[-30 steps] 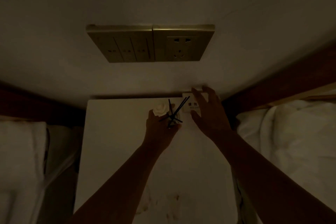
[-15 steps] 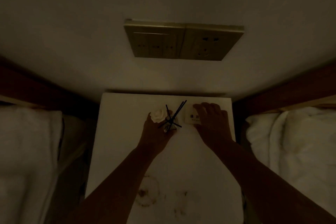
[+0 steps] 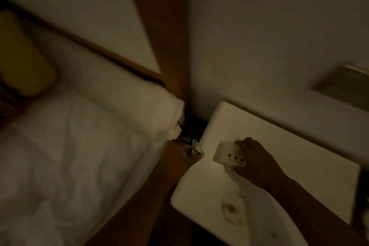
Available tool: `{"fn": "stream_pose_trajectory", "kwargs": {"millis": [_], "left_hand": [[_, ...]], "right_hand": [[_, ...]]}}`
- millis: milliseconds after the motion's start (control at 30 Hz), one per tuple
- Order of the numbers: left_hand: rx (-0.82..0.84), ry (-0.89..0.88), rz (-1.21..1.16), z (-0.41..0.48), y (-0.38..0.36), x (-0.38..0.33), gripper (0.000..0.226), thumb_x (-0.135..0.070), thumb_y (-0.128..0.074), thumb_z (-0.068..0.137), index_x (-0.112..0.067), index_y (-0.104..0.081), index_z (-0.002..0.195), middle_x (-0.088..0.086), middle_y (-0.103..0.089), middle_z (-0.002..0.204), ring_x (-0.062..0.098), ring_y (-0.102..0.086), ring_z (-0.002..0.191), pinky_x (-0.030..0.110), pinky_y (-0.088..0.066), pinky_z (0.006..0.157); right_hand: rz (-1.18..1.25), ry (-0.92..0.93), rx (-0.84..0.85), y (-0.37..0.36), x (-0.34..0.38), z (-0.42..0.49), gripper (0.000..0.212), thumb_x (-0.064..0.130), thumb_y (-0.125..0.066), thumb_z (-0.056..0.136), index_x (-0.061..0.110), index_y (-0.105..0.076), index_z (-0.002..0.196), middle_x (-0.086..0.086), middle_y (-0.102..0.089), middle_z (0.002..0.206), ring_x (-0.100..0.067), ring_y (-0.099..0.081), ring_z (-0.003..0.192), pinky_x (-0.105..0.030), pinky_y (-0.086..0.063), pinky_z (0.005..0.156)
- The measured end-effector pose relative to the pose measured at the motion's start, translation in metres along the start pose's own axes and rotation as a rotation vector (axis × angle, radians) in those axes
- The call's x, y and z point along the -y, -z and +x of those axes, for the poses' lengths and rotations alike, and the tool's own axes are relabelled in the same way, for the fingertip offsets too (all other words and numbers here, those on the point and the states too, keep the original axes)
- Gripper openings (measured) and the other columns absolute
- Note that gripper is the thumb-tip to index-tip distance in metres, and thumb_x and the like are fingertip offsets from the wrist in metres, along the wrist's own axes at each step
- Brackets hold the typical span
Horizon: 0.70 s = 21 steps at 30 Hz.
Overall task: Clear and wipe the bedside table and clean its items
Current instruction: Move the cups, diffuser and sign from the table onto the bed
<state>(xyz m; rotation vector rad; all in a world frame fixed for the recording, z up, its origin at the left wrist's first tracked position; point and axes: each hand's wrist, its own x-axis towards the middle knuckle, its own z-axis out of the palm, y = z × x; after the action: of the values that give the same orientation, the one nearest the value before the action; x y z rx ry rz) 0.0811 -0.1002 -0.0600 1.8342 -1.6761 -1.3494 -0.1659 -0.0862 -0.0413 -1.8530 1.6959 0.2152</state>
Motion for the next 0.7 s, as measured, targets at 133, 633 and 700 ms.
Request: {"fn": "stream_pose_trajectory", "kwargs": {"millis": [133, 633, 700], "left_hand": [[-0.258, 0.110, -0.117, -0.027, 0.080, 0.052, 0.018, -0.028, -0.077, 0.077, -0.017, -0.064, 0.083, -0.011, -0.065, 0.079, 0.008, -0.066, 0.078, 0.025, -0.052, 0.073], [-0.935, 0.375, -0.246, -0.120, 0.237, 0.207, 0.042, -0.023, -0.086, 0.067, -0.033, -0.060, 0.098, -0.034, -0.052, 0.088, -0.007, -0.060, 0.087, 0.014, -0.046, 0.077], [-0.952, 0.395, -0.241, -0.118, 0.244, 0.223, 0.042, -0.023, -0.085, 0.068, -0.028, -0.062, 0.103, -0.027, -0.057, 0.094, 0.013, -0.062, 0.096, 0.032, -0.052, 0.085]], "right_hand": [[-0.026, 0.170, 0.069, 0.007, 0.098, 0.046, 0.072, 0.046, -0.071, 0.077, 0.020, -0.039, 0.136, -0.002, -0.044, 0.124, -0.019, -0.045, 0.112, -0.031, -0.046, 0.087], [-0.319, 0.814, 0.064, -0.065, 0.405, 0.144, 0.073, 0.030, -0.067, 0.081, 0.016, -0.034, 0.145, -0.007, -0.044, 0.140, -0.028, -0.042, 0.125, -0.044, -0.040, 0.102], [-0.349, 0.826, 0.052, -0.080, 0.425, 0.151, 0.072, 0.027, -0.063, 0.085, 0.017, -0.031, 0.148, -0.005, -0.039, 0.147, -0.027, -0.036, 0.134, -0.048, -0.029, 0.112]]}}
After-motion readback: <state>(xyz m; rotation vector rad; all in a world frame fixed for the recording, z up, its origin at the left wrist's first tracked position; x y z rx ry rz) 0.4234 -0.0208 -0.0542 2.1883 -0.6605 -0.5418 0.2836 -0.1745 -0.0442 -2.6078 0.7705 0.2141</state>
